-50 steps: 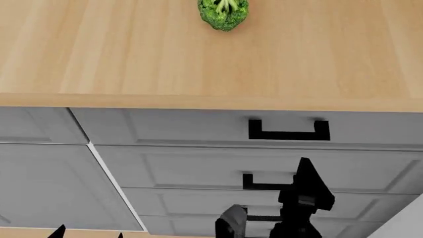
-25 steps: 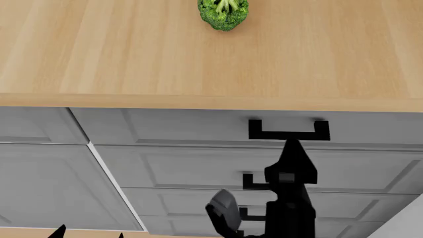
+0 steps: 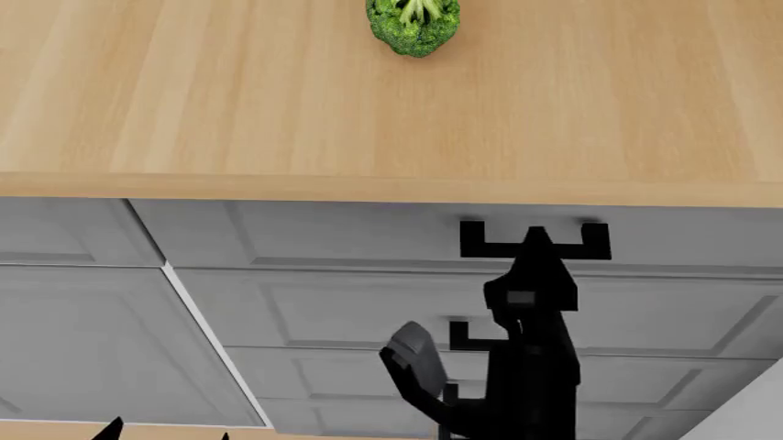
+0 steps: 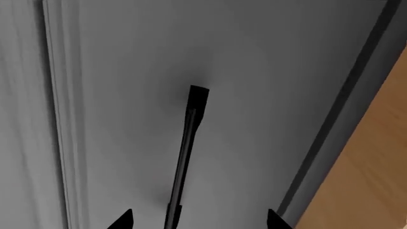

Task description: Open the right drawer.

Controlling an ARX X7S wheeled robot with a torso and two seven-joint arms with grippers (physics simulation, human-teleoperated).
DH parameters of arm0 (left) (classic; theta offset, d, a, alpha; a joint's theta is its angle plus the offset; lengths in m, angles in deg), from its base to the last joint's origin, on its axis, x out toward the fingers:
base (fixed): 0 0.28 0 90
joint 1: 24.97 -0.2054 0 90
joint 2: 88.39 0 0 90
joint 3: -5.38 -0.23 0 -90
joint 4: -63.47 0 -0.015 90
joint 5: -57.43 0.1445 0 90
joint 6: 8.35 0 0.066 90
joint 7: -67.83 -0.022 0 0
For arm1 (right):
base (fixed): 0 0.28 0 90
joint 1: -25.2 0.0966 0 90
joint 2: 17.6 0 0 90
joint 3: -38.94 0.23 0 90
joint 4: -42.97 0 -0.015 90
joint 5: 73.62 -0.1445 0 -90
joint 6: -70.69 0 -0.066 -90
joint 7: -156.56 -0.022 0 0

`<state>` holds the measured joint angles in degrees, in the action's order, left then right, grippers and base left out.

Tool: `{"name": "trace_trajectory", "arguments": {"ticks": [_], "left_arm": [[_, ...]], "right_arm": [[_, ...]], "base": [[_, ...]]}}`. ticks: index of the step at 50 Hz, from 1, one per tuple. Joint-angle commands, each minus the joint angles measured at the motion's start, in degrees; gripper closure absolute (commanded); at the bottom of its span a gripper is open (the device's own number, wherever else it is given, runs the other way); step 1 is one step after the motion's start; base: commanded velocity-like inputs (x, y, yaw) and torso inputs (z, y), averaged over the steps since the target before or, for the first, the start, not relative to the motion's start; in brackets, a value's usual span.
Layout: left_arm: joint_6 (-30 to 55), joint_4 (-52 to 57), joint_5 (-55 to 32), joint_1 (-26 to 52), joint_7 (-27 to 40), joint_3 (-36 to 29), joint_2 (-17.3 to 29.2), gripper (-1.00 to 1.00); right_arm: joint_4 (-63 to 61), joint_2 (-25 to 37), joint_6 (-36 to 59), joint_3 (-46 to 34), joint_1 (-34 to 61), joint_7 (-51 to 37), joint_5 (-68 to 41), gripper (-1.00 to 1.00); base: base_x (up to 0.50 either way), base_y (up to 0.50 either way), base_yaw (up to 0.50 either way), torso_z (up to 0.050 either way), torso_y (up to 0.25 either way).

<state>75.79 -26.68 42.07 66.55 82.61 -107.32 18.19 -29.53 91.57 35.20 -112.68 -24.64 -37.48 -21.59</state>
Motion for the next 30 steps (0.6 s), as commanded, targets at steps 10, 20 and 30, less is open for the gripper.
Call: {"name": "trace_trajectory", "arguments": {"ticks": [10,20,30], "left_arm": [[-0.2,-0.23,-0.05,0.21,0.19,-0.4,0.25,-1.0],[0.08,0.37,-0.21,0.05,0.2,-0.74,0.53,-1.0],[-0.06,0.19,-0.11,0.13,0.06,-1.19,0.62,-1.0]], "right_arm": [[12.57,-4.38,-4.19,0.74,2.55,-4.3,-3.09,-1.0],[20.18,-7.86,-6.29,1.39,4.52,-7.31,-4.69,-1.0],[26.76,-9.63,-8.46,1.37,6.16,-9.41,-5.69,-1.0]], "base": [[0.0,0.0,0.0,0.0,0.0],[0.0,0.0,0.0,0.0,0.0],[0.0,0.0,0.0,0.0,0.0]]}}
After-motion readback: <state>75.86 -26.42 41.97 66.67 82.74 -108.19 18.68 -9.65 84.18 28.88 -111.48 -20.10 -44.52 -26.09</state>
